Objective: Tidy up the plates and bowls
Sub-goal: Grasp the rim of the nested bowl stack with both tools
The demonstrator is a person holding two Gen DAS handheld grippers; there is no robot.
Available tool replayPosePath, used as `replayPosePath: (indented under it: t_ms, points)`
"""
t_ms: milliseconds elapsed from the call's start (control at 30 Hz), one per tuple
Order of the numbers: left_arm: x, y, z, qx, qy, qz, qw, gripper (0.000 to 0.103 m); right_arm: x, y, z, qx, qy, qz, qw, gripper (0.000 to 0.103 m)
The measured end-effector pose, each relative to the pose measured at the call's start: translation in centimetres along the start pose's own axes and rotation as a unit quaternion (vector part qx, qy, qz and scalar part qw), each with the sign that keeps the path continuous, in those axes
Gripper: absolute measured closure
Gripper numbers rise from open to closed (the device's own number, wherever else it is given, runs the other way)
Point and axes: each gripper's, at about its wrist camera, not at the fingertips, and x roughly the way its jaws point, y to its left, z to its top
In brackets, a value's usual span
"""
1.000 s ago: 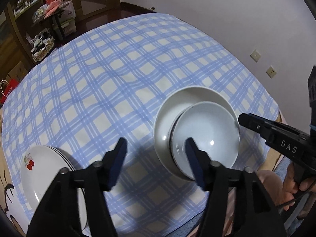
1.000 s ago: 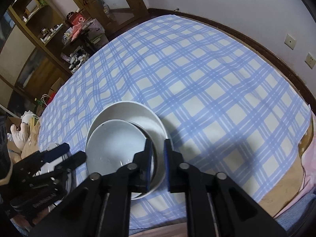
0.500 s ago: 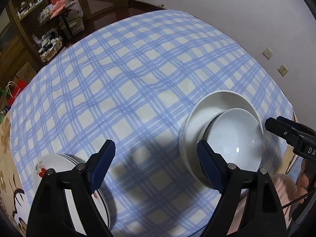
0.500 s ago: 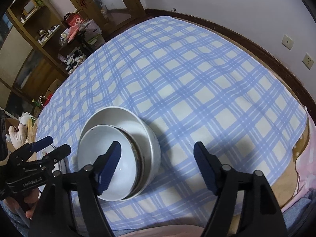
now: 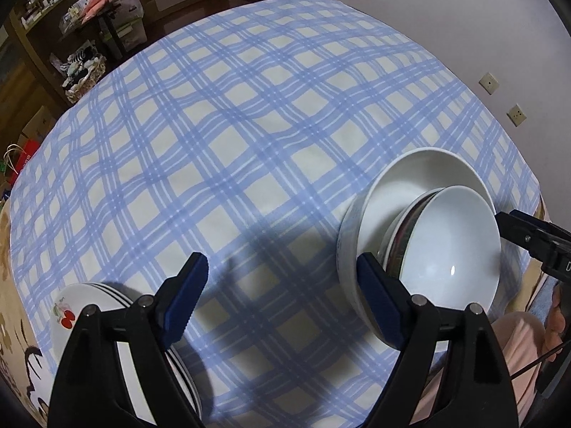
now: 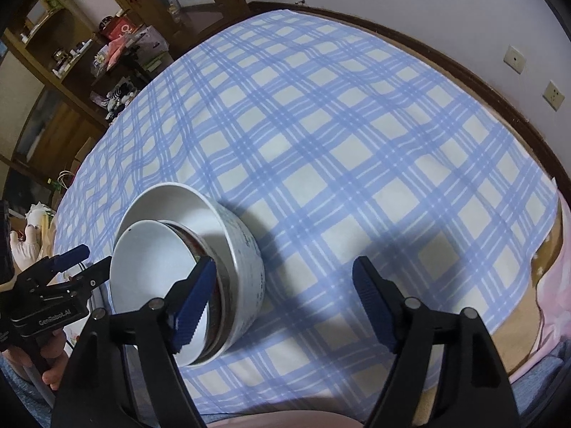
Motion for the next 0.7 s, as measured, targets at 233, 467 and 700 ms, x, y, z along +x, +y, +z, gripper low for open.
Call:
replayPosePath:
  t_ms: [233,467,700]
  points:
    - [0.9,-0.2,0.0,0.007,0.01,0.003,0.9999,0.019,0.9,-0.1,0.0,0.003,0.017,0.0,1.0,0.02]
    - [1.7,-0.4,0.0,0.009,0.016,0.002,0.9998,0.019,1.4,-0.6,0.0,0.015,0.019,0.017,1.0,0.02]
    - [1.8,0.0,-0.2,0.001,0.011,-0.006,0.9999,0.019,2.0,-0.6,0.1,0.019,0.03,0.013,0.999,0.032]
